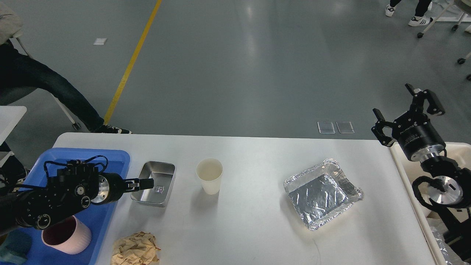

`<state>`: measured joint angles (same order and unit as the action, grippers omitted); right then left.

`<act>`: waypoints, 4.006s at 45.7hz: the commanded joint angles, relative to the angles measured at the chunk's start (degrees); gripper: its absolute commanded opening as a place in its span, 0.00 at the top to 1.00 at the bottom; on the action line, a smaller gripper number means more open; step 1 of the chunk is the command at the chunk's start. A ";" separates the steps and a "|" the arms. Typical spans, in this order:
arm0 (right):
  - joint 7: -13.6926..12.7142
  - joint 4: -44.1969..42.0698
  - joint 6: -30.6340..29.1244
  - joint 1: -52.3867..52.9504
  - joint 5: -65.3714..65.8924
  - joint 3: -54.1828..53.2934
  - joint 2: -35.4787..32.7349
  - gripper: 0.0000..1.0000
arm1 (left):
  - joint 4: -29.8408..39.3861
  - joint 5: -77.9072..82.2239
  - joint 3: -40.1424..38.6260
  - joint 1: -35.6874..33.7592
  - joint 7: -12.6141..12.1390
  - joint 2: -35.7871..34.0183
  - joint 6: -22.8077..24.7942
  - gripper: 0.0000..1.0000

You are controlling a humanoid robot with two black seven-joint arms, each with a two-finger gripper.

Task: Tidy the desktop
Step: 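Reach the left gripper to the steel dish and grasp its rim, then lift the steel dish with the left gripper and set it in the blue tray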

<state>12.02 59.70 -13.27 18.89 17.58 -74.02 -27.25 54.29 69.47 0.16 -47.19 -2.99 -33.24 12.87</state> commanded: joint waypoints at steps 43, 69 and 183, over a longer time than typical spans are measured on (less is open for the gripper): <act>0.37 -0.37 0.09 0.00 0.00 -0.07 -0.08 0.00 | -1.74 2.24 0.11 -3.34 2.90 2.04 4.09 1.00; 0.37 0.06 0.26 0.09 0.00 0.11 0.53 0.00 | 19.89 1.63 -0.69 -21.45 3.07 -25.20 14.90 1.00; 0.37 0.24 0.26 -0.26 0.09 0.55 -1.31 0.00 | -2.44 -36.86 -44.36 1.40 4.13 -4.30 -0.91 0.03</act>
<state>12.39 59.83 -13.01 18.72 17.61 -73.56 -27.86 51.76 38.57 -42.44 -47.32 1.22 -41.21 12.91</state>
